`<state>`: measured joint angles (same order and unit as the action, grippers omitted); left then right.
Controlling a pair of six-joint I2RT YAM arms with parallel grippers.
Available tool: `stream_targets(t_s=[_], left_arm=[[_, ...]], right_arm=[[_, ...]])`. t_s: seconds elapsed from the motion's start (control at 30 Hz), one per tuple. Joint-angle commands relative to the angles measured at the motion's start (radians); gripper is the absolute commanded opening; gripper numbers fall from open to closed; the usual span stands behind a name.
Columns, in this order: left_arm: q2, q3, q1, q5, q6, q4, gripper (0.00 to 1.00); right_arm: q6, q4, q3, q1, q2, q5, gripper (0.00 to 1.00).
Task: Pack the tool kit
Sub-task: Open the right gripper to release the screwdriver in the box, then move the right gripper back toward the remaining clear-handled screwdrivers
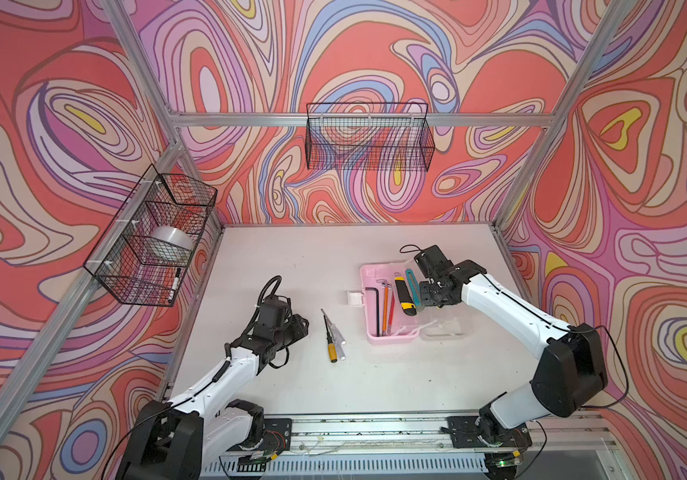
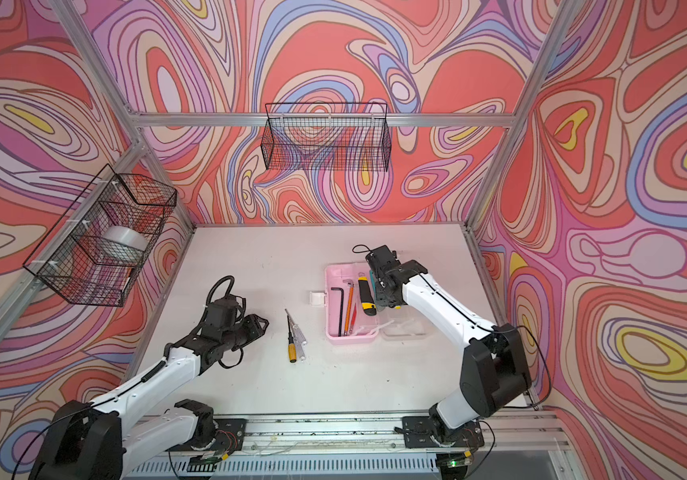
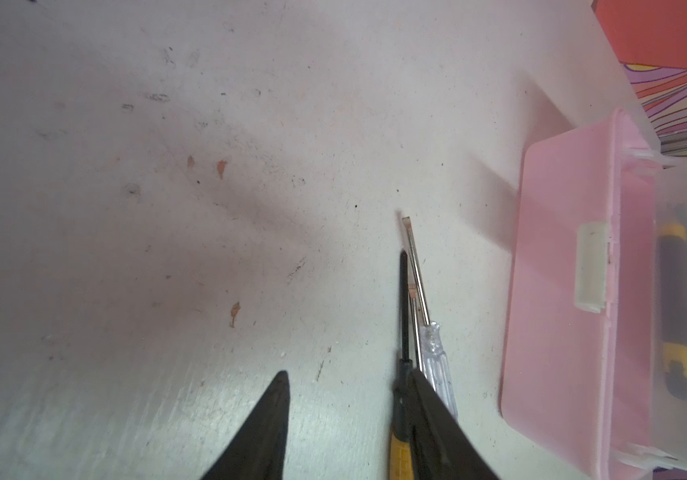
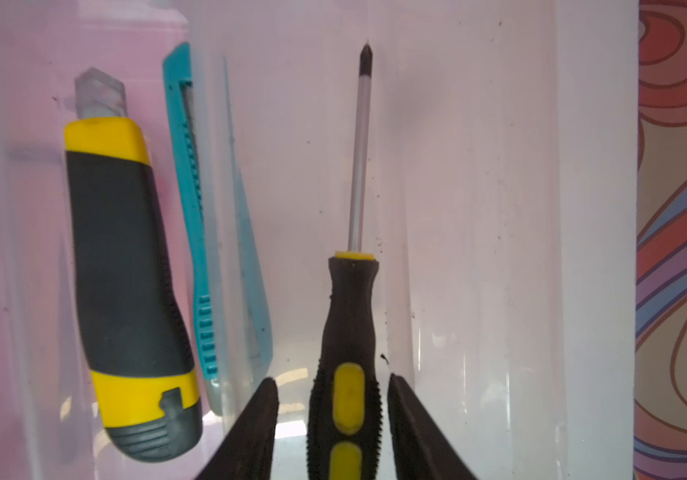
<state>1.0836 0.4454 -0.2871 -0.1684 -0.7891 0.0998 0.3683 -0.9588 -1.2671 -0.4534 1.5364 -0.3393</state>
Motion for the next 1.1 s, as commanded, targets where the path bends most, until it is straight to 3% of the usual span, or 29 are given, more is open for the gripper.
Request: stream_targets(t_s=[0.0,0.2,0.33,0.57,0.77,1.07], left_arm=[[0.002,0.018,0.001,-0.005,0.005,-0.020,0.47],[0.007,0.017,-0.002,-0.007,0.005,-0.025,0.47],[-0.012,0.010,-0.009,0.000,-0.004,-0.018,0.47],[-0.039,0.006,-0.011,0.014,0.010,0.015,0.47],[-0.052,-0.014,-0.012,0.011,0.005,0.010,0.47],[-0.065,-0.033,-0.013,0.026,0.014,0.020,0.47]], right_arm=[[0.004,-0.045,-0.100,-0.012,-0.031,-0.013,0.46],[0.010,0.016,-0.259,-0.147,-0.087,0.067,0.44],[0.036,0.065,-0.320,-0.329,-0.006,0.019,0.44],[0.090,0.166,-0.368,-0.551,0.227,0.097,0.43],[0.135,0.200,-0.373,-0.589,0.416,0.194,0.34],[0.160,0.246,-0.345,-0.590,0.493,0.312,0.27]])
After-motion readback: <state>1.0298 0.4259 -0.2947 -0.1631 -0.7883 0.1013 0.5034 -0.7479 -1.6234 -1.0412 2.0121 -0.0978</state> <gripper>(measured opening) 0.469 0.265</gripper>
